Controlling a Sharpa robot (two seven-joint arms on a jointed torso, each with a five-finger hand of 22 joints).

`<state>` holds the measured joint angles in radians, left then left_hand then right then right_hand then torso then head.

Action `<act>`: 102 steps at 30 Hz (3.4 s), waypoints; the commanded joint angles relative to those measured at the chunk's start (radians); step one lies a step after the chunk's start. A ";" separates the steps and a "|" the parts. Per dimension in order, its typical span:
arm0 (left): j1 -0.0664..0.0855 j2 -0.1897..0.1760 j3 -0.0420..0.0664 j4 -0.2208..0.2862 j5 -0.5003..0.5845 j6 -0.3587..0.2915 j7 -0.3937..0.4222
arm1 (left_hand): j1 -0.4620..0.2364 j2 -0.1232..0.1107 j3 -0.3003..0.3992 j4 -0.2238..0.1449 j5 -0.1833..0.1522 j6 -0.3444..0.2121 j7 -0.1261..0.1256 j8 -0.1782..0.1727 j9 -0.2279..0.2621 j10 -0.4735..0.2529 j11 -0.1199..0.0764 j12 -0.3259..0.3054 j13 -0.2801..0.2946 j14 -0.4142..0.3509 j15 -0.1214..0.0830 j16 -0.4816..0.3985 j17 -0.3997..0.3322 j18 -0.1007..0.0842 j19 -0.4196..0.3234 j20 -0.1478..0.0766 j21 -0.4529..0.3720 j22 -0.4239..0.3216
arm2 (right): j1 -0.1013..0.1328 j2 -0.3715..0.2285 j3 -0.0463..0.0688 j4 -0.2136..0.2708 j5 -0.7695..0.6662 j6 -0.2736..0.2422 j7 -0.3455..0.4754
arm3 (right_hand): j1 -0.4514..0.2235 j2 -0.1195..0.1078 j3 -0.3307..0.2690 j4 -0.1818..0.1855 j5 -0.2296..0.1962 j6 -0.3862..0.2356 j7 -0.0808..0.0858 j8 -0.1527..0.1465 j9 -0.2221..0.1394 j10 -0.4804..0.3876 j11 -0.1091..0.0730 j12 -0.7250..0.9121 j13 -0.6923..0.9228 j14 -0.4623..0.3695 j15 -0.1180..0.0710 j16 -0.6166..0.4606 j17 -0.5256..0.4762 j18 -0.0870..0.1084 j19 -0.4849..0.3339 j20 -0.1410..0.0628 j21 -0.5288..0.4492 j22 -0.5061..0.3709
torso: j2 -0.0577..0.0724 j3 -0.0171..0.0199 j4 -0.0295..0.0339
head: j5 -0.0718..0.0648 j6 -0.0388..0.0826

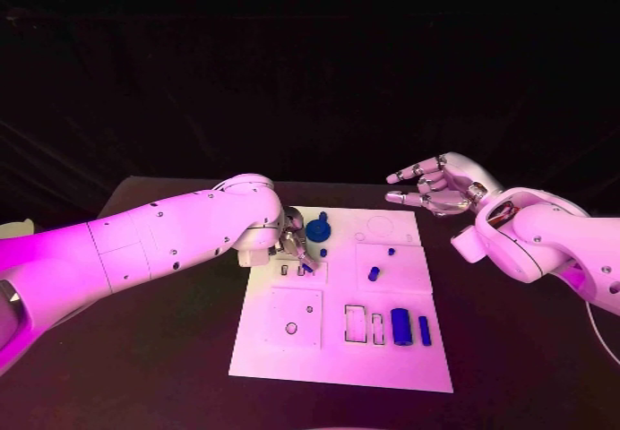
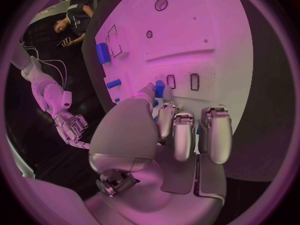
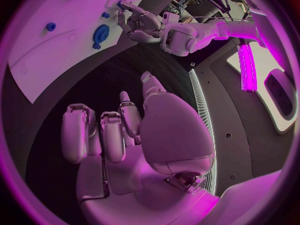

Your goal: Assemble the parts on the task board

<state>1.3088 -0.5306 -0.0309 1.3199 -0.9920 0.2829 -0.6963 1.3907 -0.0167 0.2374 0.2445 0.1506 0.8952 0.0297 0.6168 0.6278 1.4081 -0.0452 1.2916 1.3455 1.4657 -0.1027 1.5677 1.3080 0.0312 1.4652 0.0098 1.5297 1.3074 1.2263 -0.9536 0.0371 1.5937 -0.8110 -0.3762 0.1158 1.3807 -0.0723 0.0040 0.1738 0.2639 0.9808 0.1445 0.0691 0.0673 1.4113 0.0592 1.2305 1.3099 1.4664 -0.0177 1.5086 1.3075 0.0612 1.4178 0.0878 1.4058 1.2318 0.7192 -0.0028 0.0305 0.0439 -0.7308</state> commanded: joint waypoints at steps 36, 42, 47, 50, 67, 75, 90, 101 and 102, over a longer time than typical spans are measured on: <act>-0.064 -0.123 -0.005 0.150 -0.031 -0.252 -0.028 | -0.150 -0.127 0.483 -0.111 0.007 0.018 -0.003 0.041 0.099 0.017 0.001 0.011 -0.066 0.105 0.003 0.003 0.263 -0.013 0.073 0.002 -0.002 0.186 | -0.014 0.008 -0.002 -0.009 0.005 0.027 0.003 | -0.009 0.013 -0.023 0.004 0.065 0.006 -0.002 -0.001 0.001 -0.005 -0.006 -0.005 0.003 0.080 -0.004 -0.005 0.158 0.009 -0.003 -0.005 -0.007 -0.002 | -0.003 0.0067 0.0101 | 0.004 -0.004; -0.072 -0.125 -0.006 0.154 -0.063 -0.225 -0.030 | -0.152 -0.128 0.487 -0.115 0.007 0.018 -0.003 0.041 0.100 0.018 0.001 0.012 -0.064 0.105 0.003 0.003 0.263 -0.014 0.074 0.001 -0.001 0.188 | -0.014 0.008 -0.002 -0.009 0.005 0.029 0.003 | -0.009 0.013 -0.023 0.004 0.065 0.006 -0.002 -0.001 0.001 -0.005 -0.006 -0.005 0.003 0.080 -0.004 -0.005 0.158 0.009 -0.003 -0.005 -0.007 -0.002 | -0.003 0.0065 0.0113 | 0.003 -0.006; -0.074 -0.124 -0.006 0.159 -0.075 -0.209 -0.031 | -0.153 -0.130 0.490 -0.118 0.007 0.018 -0.003 0.041 0.102 0.019 0.001 0.012 -0.064 0.105 0.003 0.003 0.263 -0.014 0.074 0.001 -0.001 0.188 | -0.015 0.009 -0.002 -0.010 0.006 0.033 0.004 | -0.008 0.014 -0.023 0.003 0.068 0.006 -0.002 -0.001 0.001 -0.005 -0.006 -0.004 0.004 0.080 -0.004 -0.004 0.159 0.009 -0.004 -0.005 -0.007 -0.003 | -0.002 0.0063 0.0110 | 0.004 -0.005; -0.075 -0.124 -0.006 0.160 -0.088 -0.218 -0.031 | -0.153 -0.130 0.491 -0.118 0.007 0.018 -0.003 0.042 0.102 0.019 0.001 0.012 -0.064 0.105 0.003 0.003 0.263 -0.014 0.074 0.001 -0.001 0.188 | -0.015 0.010 -0.002 -0.010 0.006 0.034 0.005 | -0.008 0.014 -0.023 0.003 0.068 0.006 -0.002 -0.001 0.001 -0.005 -0.006 -0.004 0.004 0.080 -0.004 -0.004 0.159 0.009 -0.004 -0.005 -0.007 -0.003 | -0.003 0.0066 0.0105 | 0.004 -0.004; -0.075 -0.120 -0.006 0.164 -0.127 -0.142 -0.044 | -0.164 -0.137 0.494 -0.125 0.004 0.019 -0.002 0.042 0.105 0.020 0.001 0.014 -0.063 0.105 0.003 0.003 0.263 -0.014 0.074 0.001 -0.001 0.188 | -0.015 0.011 -0.002 -0.011 0.006 0.039 0.004 | -0.008 0.014 -0.023 0.003 0.068 0.006 -0.002 -0.001 0.001 -0.005 -0.006 -0.004 0.004 0.080 -0.004 -0.004 0.159 0.009 -0.004 -0.005 -0.007 -0.003 | -0.003 0.0067 0.0107 | 0.004 -0.005; -0.075 -0.103 -0.006 0.140 -0.115 -0.102 -0.049 | -0.224 -0.135 0.466 -0.103 -0.001 0.032 -0.007 0.042 0.109 0.022 -0.001 0.013 -0.063 0.105 0.003 0.003 0.263 -0.013 0.073 0.001 -0.003 0.185 | -0.016 0.010 -0.002 -0.010 0.006 0.036 0.004 | -0.008 0.014 -0.023 0.003 0.068 0.006 -0.002 -0.001 0.001 -0.005 -0.006 -0.004 0.004 0.080 -0.004 -0.004 0.159 0.009 -0.004 -0.005 -0.007 -0.003 | -0.002 0.0071 0.0105 | 0.004 -0.003; -0.075 -0.084 -0.007 0.110 -0.100 -0.085 -0.051 | -0.353 -0.109 0.389 -0.030 -0.001 0.060 -0.014 0.034 0.108 0.032 -0.006 0.031 -0.044 0.105 -0.003 0.003 0.263 -0.016 0.079 -0.004 0.004 0.200 | -0.016 0.010 -0.002 -0.009 0.005 0.034 0.005 | -0.007 0.016 -0.023 0.003 0.072 0.007 -0.002 0.000 0.001 -0.005 -0.006 -0.005 0.003 0.080 -0.004 -0.005 0.158 0.010 -0.004 -0.005 -0.008 -0.004 | -0.002 0.0076 0.0099 | 0.003 -0.004; -0.075 -0.078 -0.007 0.105 -0.099 -0.073 -0.051 | -0.398 -0.129 0.318 -0.015 -0.003 0.080 -0.020 0.033 0.110 0.045 -0.011 0.048 -0.024 0.105 -0.007 0.003 0.263 -0.019 0.085 -0.007 0.011 0.213 | -0.017 0.010 -0.002 -0.010 0.004 0.032 0.007 | -0.007 0.016 -0.023 0.003 0.072 0.007 -0.002 0.000 0.001 -0.005 -0.006 -0.005 0.003 0.080 -0.004 -0.005 0.158 0.010 -0.004 -0.005 -0.008 -0.004 | -0.002 0.0080 0.0099 | 0.003 -0.004; -0.075 -0.077 -0.007 0.105 -0.099 -0.071 -0.051 | -0.406 -0.132 0.306 -0.010 -0.004 0.083 -0.020 0.033 0.111 0.047 -0.011 0.051 -0.021 0.105 -0.007 0.003 0.263 -0.019 0.085 -0.008 0.012 0.214 | -0.018 0.010 -0.002 -0.010 0.004 0.032 0.007 | -0.007 0.016 -0.023 0.003 0.072 0.007 -0.002 0.000 0.001 -0.005 -0.006 -0.005 0.003 0.080 -0.004 -0.005 0.158 0.010 -0.004 -0.005 -0.008 -0.004 | -0.002 0.0076 0.0099 | 0.003 -0.004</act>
<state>1.2461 -0.6122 -0.0288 1.4226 -1.1083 0.1515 -0.6926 0.9857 -0.1424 0.5464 0.2334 0.1502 0.9742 0.0104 0.6543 0.7367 1.4480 -0.0586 1.3394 1.3081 1.4654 -0.1017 1.5677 1.3080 0.0311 1.4648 0.0103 1.5365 1.3077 1.2097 -0.9445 0.0347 1.5833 -0.8028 -0.3525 0.1159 1.3765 -0.0633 -0.0122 0.1793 0.3331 0.9807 0.1445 0.0691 0.0671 1.4077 0.0558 1.2305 1.3099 1.4664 -0.0177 1.5086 1.3074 0.0612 1.4178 0.0879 1.4019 1.2285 0.7171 0.0055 0.0406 0.0464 -0.7341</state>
